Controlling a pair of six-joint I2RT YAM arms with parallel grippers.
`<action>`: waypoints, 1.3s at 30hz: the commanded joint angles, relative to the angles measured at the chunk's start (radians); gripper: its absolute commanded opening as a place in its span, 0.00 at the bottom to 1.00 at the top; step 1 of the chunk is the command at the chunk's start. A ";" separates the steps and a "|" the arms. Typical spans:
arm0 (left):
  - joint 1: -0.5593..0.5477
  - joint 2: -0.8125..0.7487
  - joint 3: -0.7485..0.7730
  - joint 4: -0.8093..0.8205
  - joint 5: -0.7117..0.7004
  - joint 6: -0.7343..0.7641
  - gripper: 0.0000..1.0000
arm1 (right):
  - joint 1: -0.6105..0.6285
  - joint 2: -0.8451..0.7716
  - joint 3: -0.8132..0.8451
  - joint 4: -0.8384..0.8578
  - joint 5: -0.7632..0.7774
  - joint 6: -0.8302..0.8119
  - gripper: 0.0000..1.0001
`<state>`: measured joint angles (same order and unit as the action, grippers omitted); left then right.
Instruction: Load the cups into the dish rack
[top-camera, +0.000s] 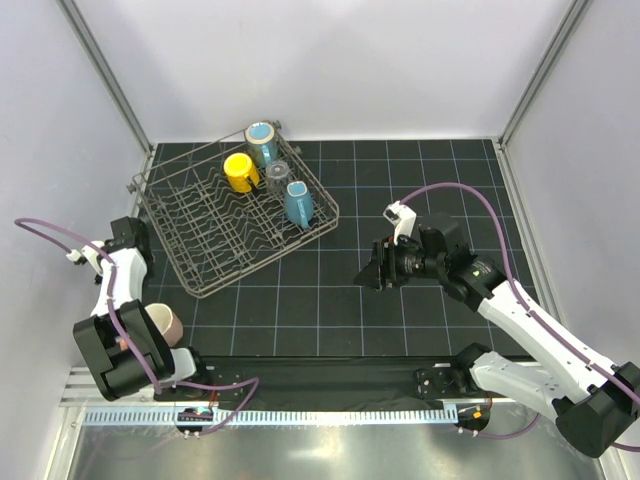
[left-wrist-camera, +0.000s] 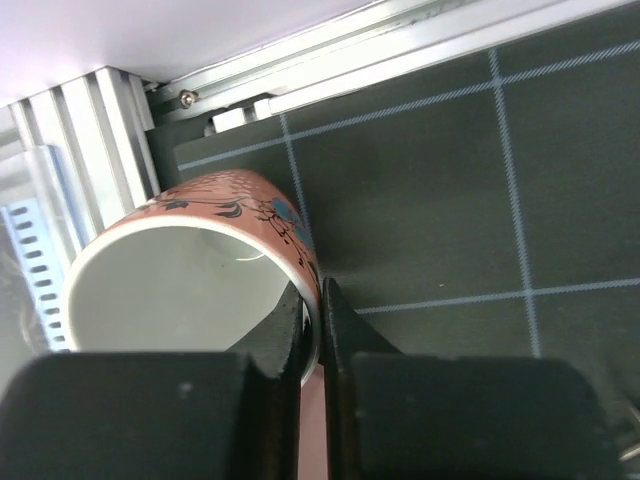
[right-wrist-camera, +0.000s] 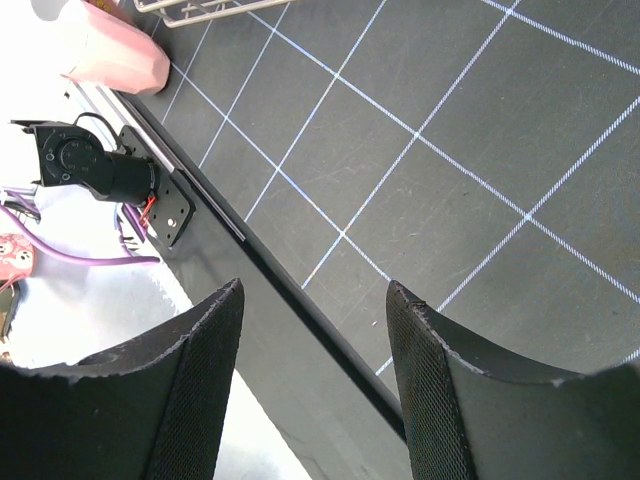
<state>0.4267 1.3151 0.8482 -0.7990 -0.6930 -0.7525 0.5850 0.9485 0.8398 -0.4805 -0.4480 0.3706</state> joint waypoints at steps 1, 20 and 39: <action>0.006 -0.005 0.041 0.003 -0.030 0.008 0.00 | -0.001 -0.016 0.035 0.003 0.009 -0.012 0.61; -0.048 -0.223 0.256 -0.101 0.047 0.039 0.00 | -0.001 0.039 0.074 0.016 0.012 0.007 0.61; -0.528 -0.496 0.257 0.200 0.811 -0.410 0.00 | 0.035 0.110 0.151 0.170 -0.113 -0.009 0.64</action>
<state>-0.0925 0.8612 1.1675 -0.8604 -0.1516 -1.0111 0.6033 1.0607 0.9516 -0.4053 -0.5098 0.3691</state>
